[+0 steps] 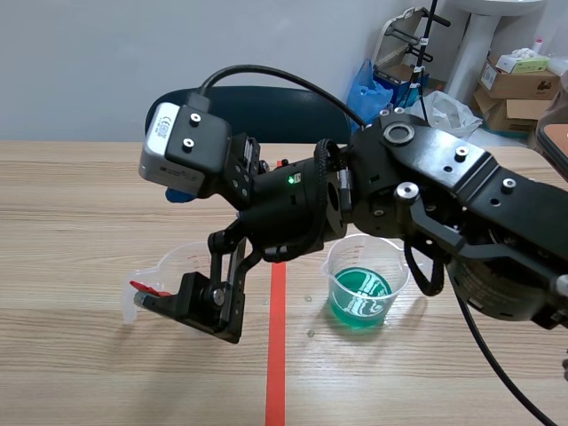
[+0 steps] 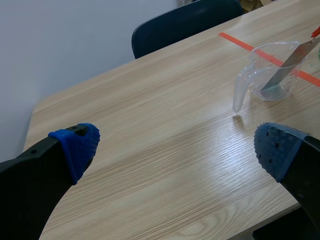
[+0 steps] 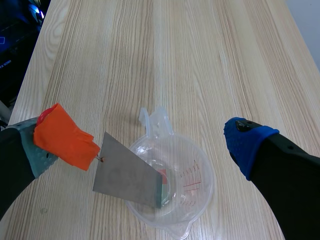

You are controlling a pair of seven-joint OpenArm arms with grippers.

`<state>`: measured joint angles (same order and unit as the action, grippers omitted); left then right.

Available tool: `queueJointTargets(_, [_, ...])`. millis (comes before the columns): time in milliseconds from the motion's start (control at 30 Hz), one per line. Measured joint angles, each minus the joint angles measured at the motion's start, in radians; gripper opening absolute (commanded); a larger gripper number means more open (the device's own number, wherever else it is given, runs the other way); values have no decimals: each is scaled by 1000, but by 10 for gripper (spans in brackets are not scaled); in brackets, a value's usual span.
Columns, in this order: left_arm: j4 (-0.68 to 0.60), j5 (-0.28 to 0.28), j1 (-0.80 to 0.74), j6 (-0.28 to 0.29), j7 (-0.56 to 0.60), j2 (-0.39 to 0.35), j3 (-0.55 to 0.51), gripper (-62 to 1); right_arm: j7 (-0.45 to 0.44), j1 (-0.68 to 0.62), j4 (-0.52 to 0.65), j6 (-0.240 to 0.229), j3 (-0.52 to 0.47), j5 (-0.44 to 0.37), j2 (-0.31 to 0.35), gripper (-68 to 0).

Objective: Do the redox reaction experiment

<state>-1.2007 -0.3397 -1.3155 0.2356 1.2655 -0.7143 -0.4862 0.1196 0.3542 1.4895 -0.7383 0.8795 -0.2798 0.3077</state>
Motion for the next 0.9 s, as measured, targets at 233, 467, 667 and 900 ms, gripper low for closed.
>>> queueJointTargets(233, [0,0,0,0,0,0,0,14,0,0,0,0,0,0,0,4])
queueJointTargets(467, [0,0,0,0,0,0,0,14,-19,-29,12,1,0,-2,16,4])
queueJointTargets(667, [0,0,0,0,0,0,0,14,-134,-143,135,21,0,-6,131,4])
queueJointTargets(900, [0,0,0,0,0,0,0,14,-249,-265,278,135,-116,-95,292,4])
